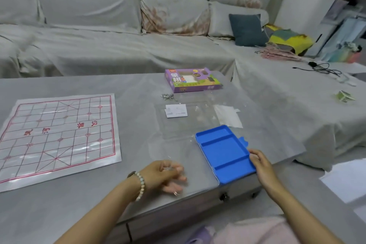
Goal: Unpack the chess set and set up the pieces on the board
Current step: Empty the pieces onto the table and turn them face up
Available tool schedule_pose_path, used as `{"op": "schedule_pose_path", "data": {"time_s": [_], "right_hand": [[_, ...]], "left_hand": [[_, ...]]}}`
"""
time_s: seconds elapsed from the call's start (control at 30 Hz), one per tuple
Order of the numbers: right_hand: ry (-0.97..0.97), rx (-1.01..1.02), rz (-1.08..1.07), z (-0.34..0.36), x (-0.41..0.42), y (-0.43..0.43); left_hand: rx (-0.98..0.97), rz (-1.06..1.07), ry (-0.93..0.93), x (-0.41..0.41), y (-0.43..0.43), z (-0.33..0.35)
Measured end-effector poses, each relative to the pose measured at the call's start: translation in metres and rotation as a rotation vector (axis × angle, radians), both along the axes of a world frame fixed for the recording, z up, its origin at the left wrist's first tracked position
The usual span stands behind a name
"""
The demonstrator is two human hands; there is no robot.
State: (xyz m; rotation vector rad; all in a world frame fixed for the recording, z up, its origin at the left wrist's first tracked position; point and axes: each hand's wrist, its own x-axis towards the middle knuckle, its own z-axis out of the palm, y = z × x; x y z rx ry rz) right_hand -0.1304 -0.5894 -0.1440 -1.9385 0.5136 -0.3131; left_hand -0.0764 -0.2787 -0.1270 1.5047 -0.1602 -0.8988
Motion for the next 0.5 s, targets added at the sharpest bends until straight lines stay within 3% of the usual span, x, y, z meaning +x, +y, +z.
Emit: {"op": "schedule_pose_path", "data": {"time_s": [0.2, 0.37, 0.5], "right_hand": [[-0.006, -0.132, -0.005, -0.008, 0.009, -0.009], [0.048, -0.171, -0.021, -0.007, 0.021, -0.014], [0.049, -0.234, -0.084, -0.002, 0.027, -0.014]], "left_hand": [[0.261, 0.158, -0.263, 0.014, -0.006, -0.005], [0.685, 0.060, -0.578, 0.030, -0.006, -0.011], [0.979, -0.021, -0.691, 0.047, -0.003, -0.008]]}}
